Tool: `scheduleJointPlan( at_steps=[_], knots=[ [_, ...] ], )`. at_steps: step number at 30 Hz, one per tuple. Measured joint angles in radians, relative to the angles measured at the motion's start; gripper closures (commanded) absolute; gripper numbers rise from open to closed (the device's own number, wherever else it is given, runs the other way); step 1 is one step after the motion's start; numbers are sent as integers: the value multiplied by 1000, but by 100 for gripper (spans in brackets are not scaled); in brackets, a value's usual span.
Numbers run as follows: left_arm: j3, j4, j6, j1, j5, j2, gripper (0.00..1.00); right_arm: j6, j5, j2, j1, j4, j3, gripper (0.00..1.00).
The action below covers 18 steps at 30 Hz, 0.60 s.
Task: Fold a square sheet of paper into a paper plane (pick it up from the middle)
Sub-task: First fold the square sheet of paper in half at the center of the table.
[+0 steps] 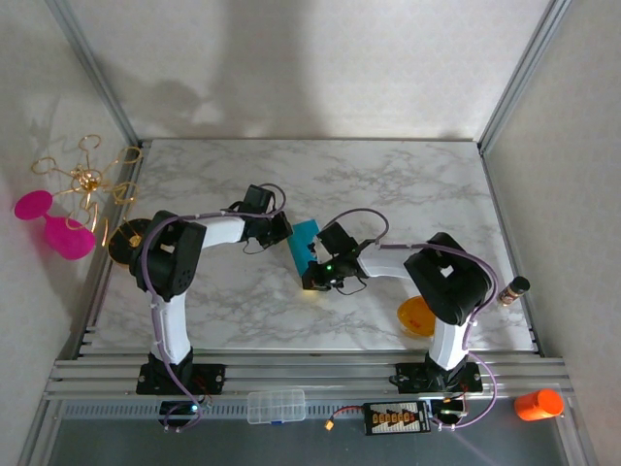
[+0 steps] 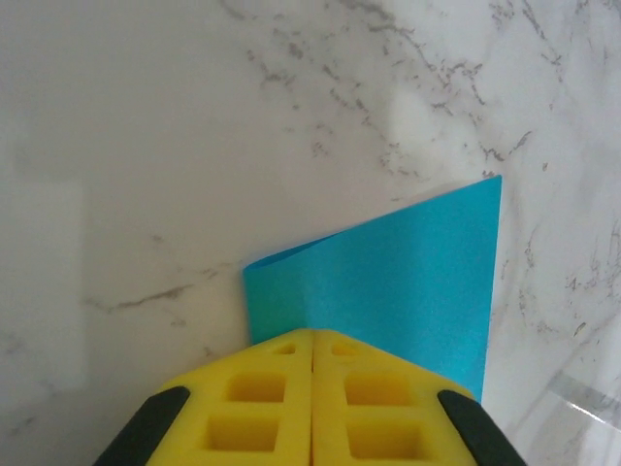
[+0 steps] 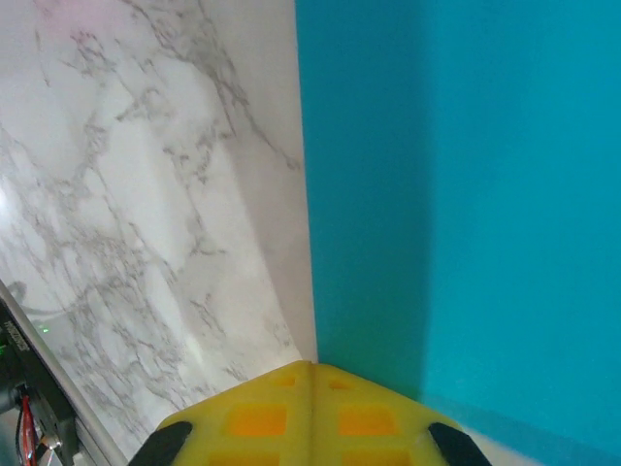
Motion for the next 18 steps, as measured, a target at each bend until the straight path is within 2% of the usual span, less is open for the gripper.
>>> scheduleJointPlan(
  at_steps=[4, 8, 12, 18],
  knots=[
    [63, -53, 51, -2, 3, 22, 84, 2, 64, -52, -5, -15, 3, 100],
    [117, -82, 69, -2, 28, 19, 75, 15, 138, -95, -54, 21, 29, 95],
    [120, -79, 38, -2, 21, -40, 66, 1, 223, -27, -118, 24, 129, 92],
    [6, -39, -56, -2, -56, -207, 61, -18, 283, 118, -125, -28, 259, 88]
  ],
)
